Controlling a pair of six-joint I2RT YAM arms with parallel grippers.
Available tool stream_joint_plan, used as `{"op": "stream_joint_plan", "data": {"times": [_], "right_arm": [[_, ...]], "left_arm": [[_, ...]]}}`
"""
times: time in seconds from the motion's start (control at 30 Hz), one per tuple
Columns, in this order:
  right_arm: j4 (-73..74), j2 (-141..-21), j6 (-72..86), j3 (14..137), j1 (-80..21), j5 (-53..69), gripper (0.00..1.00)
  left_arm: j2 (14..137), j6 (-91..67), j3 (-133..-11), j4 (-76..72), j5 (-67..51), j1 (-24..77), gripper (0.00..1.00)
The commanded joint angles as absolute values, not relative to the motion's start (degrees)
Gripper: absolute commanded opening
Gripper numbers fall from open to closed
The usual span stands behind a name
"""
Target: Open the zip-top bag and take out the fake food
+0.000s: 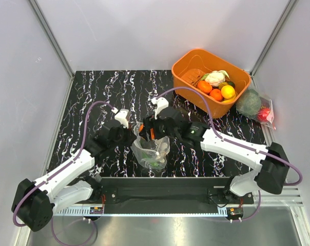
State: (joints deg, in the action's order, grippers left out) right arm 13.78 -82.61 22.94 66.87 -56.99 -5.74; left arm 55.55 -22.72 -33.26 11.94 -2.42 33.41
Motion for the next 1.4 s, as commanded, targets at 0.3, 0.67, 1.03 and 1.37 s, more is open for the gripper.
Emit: {"op": "stream_joint_plan", "data": {"times": [0.3, 0.67, 1.03, 1.37], "right_arm": [[22.2, -71.8, 17.1, 66.7, -43.2, -10.1, 0.43], [21.5, -70.0, 7.7, 69.5, -10.9, -0.7, 0.43], [17.5, -85.1, 7.3, 78.8, 1.8, 2.2, 0.43], [18.4, -93.9, 6.9, 85.1, 2.7, 1.2, 0.76]], "left_arm": [[55.0, -22.8, -33.0, 8.9, -3.6, 33.6, 0.00], [54.8, -22.4, -33.3, 9.3, -3.6, 33.6, 0.00], [54.6, -22.1, -33.4, 9.7, -3.9, 33.6, 0.00], [54.7, -22.1, -33.6, 9.8, -4.3, 33.5, 0.00]]}}
